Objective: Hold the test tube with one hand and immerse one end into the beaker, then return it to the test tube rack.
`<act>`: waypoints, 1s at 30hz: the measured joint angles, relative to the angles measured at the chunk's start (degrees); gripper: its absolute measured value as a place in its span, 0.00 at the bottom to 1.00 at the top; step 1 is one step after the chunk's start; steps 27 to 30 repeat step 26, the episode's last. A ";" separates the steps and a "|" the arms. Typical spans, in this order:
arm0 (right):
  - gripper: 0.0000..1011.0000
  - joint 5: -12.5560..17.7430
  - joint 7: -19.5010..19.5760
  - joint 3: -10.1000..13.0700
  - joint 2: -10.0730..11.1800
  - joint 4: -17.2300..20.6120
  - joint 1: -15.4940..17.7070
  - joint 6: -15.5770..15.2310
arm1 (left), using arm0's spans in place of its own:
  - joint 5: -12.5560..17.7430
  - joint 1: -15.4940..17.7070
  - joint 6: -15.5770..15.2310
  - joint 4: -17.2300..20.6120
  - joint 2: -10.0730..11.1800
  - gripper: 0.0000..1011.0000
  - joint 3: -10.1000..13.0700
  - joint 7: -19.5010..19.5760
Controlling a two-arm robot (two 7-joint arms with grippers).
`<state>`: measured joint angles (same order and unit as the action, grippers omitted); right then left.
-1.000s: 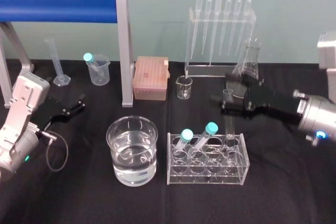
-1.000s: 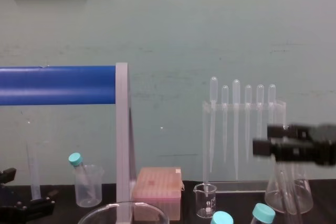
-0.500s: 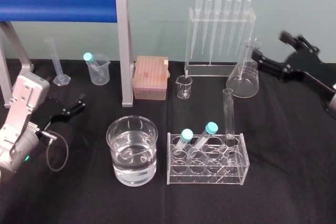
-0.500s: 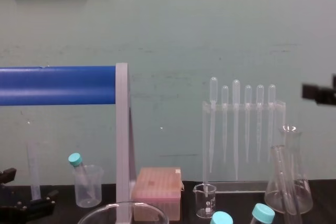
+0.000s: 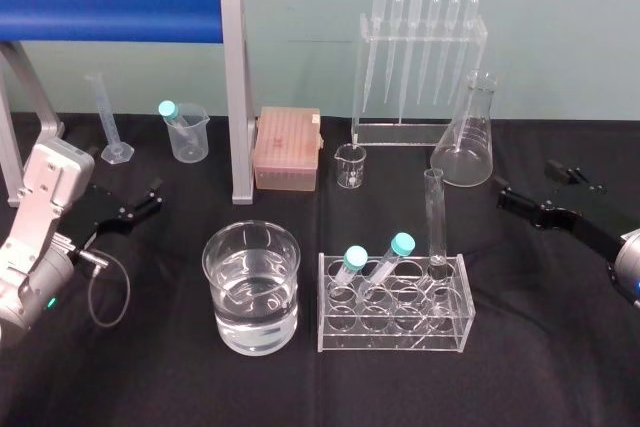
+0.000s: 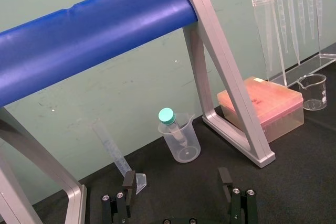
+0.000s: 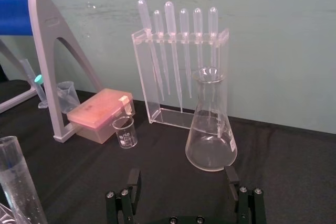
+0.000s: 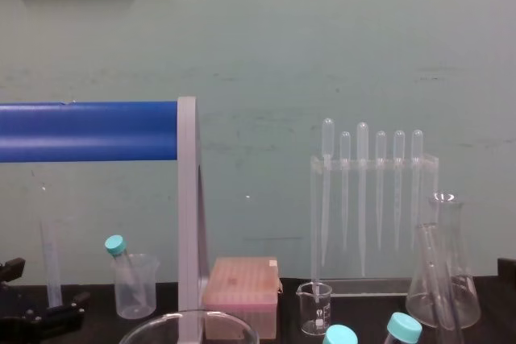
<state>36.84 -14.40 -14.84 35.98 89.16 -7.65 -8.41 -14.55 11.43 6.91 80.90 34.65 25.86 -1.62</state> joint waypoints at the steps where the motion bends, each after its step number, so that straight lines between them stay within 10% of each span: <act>1: 0.99 -0.09 -0.18 -0.03 -0.14 -0.25 -0.14 -0.06 | 0.00 0.00 0.00 0.00 0.00 0.99 0.00 0.00; 30: 0.99 -0.16 -0.18 0.04 0.03 0.11 -0.07 0.04 | 0.00 0.00 0.00 0.00 0.00 0.99 0.00 0.00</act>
